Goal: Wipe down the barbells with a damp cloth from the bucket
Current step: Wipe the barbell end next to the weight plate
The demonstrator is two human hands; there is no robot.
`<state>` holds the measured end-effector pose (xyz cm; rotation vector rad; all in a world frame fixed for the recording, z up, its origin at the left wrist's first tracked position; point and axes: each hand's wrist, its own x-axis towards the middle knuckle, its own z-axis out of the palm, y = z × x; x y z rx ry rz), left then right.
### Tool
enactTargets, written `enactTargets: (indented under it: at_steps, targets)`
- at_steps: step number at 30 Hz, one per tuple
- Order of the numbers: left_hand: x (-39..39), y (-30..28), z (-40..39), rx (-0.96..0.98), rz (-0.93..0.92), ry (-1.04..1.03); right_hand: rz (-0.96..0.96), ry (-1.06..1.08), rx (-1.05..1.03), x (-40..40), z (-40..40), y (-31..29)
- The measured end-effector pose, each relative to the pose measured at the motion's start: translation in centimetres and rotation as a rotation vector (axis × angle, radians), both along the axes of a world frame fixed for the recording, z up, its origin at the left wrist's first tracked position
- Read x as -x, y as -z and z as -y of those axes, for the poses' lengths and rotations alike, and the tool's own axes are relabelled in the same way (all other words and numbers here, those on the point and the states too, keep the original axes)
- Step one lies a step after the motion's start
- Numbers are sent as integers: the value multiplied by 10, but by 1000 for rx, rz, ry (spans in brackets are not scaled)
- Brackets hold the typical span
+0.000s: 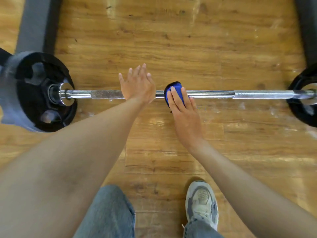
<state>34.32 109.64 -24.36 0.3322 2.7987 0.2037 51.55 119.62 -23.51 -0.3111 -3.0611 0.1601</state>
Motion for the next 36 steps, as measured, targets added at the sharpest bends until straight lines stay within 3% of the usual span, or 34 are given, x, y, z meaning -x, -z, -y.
enactTargets:
  at_steps: [6, 11, 16, 21, 26, 30, 31, 34, 36]
  targets:
    - [13, -2, -6, -38, -37, -3, 39, 329, 22, 5, -38, 5]
    - [22, 0, -9, -46, -34, -4, 23, 42, -19, 15, -25, 0]
    - [29, 2, -12, -65, -58, -15, 33, 396, 20, 16, -51, 7]
    - [28, 1, -12, -87, -56, -4, -45, 34, -35, 19, -28, 9]
    - [29, 1, -11, -86, -67, 8, 11, 462, 63, 16, -47, 9]
    - [27, 2, -12, -94, -71, 3, -23, 225, 8, 12, -43, 11]
    - [28, 2, -12, -99, -74, 5, -9, 233, -6, 8, -51, 10]
    - [30, 3, -11, -96, -96, 4, 21, 540, 32, 4, -73, 7]
    - [29, 3, -12, -93, -100, 16, -4, 512, 41, 5, -66, 9]
